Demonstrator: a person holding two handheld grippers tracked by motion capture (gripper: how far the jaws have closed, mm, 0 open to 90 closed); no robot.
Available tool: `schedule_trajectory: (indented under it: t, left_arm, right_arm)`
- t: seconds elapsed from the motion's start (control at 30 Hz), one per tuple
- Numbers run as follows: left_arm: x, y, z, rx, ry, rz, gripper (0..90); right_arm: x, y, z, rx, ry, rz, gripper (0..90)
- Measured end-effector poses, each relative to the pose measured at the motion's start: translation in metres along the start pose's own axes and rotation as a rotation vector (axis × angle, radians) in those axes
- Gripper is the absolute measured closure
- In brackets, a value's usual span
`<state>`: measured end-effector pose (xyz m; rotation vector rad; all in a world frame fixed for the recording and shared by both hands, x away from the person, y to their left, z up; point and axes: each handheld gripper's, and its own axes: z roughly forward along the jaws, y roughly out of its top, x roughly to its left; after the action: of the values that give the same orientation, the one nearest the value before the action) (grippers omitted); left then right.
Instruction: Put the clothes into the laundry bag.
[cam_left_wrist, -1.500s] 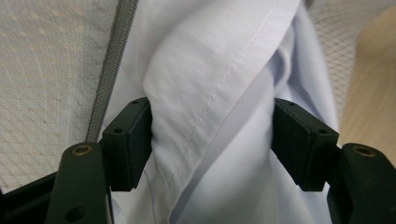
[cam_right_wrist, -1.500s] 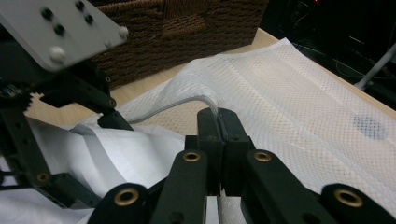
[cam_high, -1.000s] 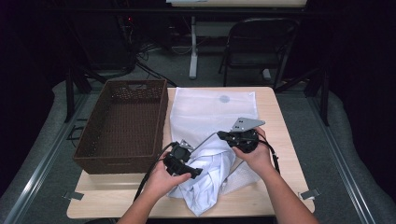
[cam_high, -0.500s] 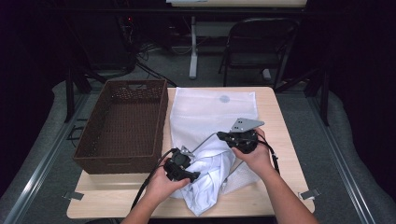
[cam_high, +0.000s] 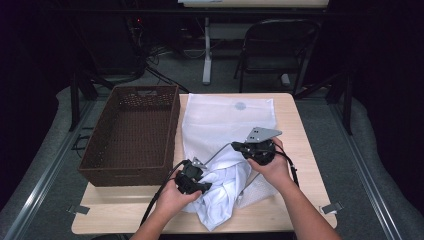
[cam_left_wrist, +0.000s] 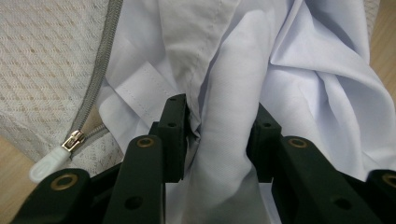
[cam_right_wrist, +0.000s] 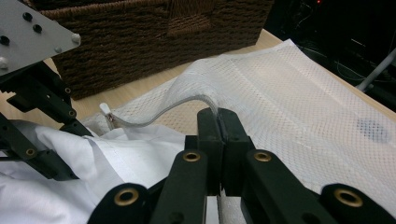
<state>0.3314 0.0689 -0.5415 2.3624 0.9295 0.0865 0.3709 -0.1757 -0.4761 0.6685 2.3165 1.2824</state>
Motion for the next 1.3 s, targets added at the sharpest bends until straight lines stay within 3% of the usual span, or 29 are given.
schedule_trajectory:
  t: [0.43, 0.63, 0.73, 1.03, 1.3]
  left_arm:
    - [-0.004, 0.005, -0.006, -0.027, 0.021, 0.015, 75.3]
    - [-0.002, 0.01, -0.011, -0.044, 0.0, 0.002, 76.7]
    - [-0.001, 0.015, -0.013, -0.074, 0.008, -0.018, 77.5]
    - [-0.003, 0.028, -0.014, -0.09, 0.015, -0.018, 78.5]
    - [-0.002, 0.037, -0.01, -0.098, 0.037, -0.041, 78.7]
  right_arm:
    - [0.0, 0.0, -0.002, -0.003, 0.001, 0.001, 89.3]
    - [0.002, 0.002, -0.002, -0.006, 0.003, -0.002, 89.3]
    - [0.002, 0.002, -0.002, -0.007, 0.005, -0.005, 89.3]
    - [0.002, 0.003, -0.002, -0.008, 0.007, -0.002, 89.3]
    - [0.002, 0.003, -0.002, -0.009, 0.008, -0.005, 89.3]
